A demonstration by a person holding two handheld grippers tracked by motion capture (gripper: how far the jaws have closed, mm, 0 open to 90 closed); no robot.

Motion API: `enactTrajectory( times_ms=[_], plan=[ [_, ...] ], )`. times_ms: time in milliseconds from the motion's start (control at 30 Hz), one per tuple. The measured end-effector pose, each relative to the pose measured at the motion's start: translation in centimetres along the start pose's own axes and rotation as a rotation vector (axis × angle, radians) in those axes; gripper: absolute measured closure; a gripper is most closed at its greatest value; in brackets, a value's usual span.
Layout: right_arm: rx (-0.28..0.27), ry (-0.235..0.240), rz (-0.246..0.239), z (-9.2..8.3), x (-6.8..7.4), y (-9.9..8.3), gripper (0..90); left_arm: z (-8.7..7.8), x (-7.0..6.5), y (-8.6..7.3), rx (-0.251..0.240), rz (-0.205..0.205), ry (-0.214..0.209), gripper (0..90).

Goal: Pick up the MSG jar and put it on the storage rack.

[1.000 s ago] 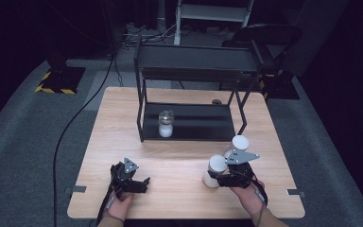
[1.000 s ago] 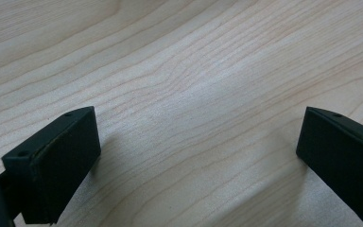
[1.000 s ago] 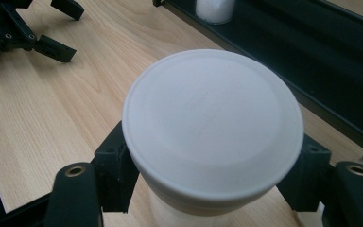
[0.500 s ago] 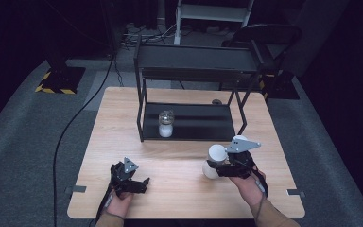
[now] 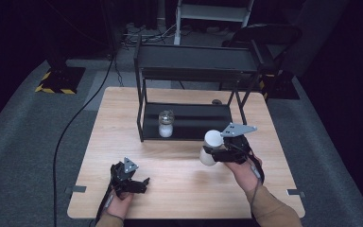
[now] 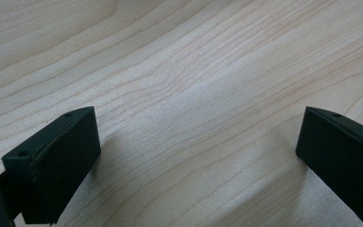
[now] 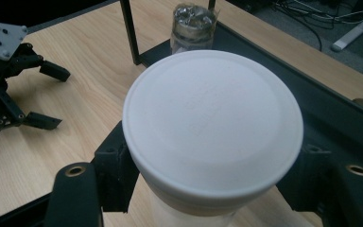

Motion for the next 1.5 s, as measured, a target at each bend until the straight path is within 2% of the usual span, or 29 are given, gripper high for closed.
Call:
enactTrajectory(
  times_ms=[333, 833, 1100, 1200, 1333, 1500],
  plan=[
    [-0.005, -0.018, -0.004, 0.4, -0.8, 2.6, 33.4, 0.0, 0.0, 0.0, 0.000, 0.000, -0.001, 0.1],
    [-0.008, -0.038, 0.006, 1.7, -2.8, 6.2, 33.4, 0.0, 0.0, 0.0, -0.001, 0.001, -0.003, 0.2],
    [-0.012, -0.047, 0.027, 3.4, -3.6, 7.3, 33.4, 0.0, 0.0, 0.0, -0.001, 0.002, -0.003, 0.1],
    [-0.017, -0.047, 0.018, 4.2, -3.7, 7.3, 33.4, 0.0, 0.0, 0.0, -0.001, 0.002, -0.003, 0.2],
    [-0.002, -0.054, 0.009, 5.7, -3.8, 7.4, 33.4, 0.0, 0.0, 0.0, -0.001, 0.002, -0.003, 0.1],
    [0.019, -0.060, 0.029, 7.6, -4.3, 7.2, 33.4, 0.0, 0.0, 0.0, -0.001, 0.002, -0.003, 0.1]
  ],
)
Point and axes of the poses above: each handheld gripper's, and its own axes: z roughly forward along the jaws, y roughly out of its top, x roughly to its left, the point moved 9 cm from there along z, roughly forward along the jaws, and after that the axes turned 1 degree about z, right-handed, at the moved point
